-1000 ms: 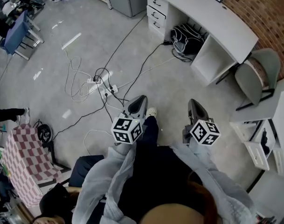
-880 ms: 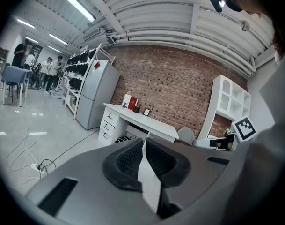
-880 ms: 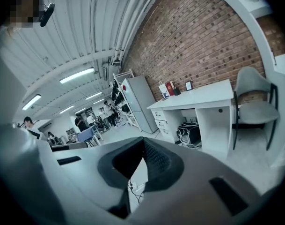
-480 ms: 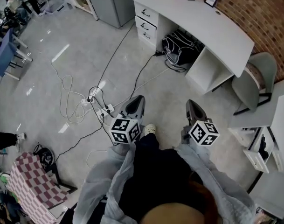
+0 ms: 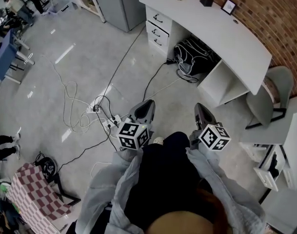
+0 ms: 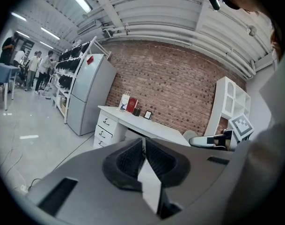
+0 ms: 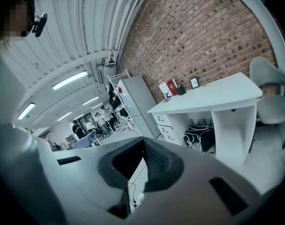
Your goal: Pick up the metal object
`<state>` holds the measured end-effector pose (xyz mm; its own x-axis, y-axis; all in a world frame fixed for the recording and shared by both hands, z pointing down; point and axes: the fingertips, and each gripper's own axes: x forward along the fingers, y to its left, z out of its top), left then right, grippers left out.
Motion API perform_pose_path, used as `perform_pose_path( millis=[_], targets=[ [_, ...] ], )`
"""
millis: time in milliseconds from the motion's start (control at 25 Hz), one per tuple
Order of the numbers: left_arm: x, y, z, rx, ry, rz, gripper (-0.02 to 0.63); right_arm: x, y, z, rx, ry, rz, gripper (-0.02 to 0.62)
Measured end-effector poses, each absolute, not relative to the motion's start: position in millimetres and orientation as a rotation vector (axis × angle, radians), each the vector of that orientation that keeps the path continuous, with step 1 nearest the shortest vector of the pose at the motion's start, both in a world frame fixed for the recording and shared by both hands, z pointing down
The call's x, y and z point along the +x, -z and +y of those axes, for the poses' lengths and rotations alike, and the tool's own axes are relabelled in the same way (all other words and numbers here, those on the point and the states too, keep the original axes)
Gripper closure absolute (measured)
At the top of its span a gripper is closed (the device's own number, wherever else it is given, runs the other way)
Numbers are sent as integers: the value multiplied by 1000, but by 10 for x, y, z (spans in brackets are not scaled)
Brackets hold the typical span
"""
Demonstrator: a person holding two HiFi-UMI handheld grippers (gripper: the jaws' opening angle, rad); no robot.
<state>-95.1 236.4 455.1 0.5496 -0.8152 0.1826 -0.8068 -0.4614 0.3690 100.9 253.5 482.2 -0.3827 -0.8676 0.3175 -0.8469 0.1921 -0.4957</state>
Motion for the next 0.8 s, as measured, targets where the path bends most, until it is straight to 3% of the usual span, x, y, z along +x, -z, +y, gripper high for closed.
perform_pose_path(
  millis=[800],
  targets=[
    [-853,-4677,1399,2364,-12,-1369,569,1151,-4957,1511,-1721,978,2400,589]
  ],
)
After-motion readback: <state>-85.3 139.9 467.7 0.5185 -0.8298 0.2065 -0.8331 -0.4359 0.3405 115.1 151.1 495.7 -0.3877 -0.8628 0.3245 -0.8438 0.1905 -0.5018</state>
